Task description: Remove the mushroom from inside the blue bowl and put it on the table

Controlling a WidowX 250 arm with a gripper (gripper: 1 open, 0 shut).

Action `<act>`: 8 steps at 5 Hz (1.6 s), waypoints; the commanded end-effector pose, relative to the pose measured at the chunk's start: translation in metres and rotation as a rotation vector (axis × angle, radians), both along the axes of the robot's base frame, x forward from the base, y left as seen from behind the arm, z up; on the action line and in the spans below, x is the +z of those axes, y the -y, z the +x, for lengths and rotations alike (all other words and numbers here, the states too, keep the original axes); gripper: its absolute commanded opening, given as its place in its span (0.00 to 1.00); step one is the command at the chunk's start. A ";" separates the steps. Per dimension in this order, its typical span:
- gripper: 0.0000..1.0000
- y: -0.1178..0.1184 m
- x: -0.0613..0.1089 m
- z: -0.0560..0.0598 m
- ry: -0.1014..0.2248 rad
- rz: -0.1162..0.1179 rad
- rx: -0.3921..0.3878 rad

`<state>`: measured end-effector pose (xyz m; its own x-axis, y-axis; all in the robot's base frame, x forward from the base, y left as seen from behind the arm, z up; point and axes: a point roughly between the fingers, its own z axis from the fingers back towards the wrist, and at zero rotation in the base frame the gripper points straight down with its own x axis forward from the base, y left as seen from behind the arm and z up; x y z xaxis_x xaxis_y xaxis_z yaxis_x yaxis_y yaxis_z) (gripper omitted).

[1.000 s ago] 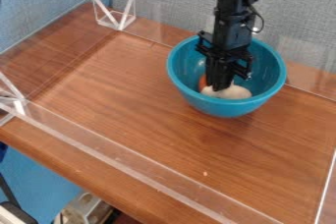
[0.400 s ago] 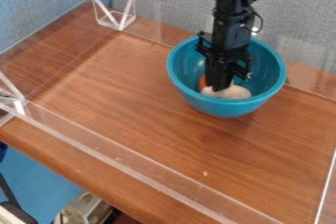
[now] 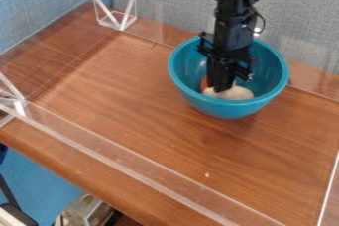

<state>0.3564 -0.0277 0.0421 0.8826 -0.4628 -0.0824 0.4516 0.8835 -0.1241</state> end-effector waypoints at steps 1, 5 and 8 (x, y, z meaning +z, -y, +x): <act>0.00 0.004 0.005 -0.003 0.001 -0.010 -0.025; 0.00 -0.001 0.064 -0.010 0.105 -0.053 0.012; 0.00 -0.078 0.103 -0.032 0.148 -0.036 0.240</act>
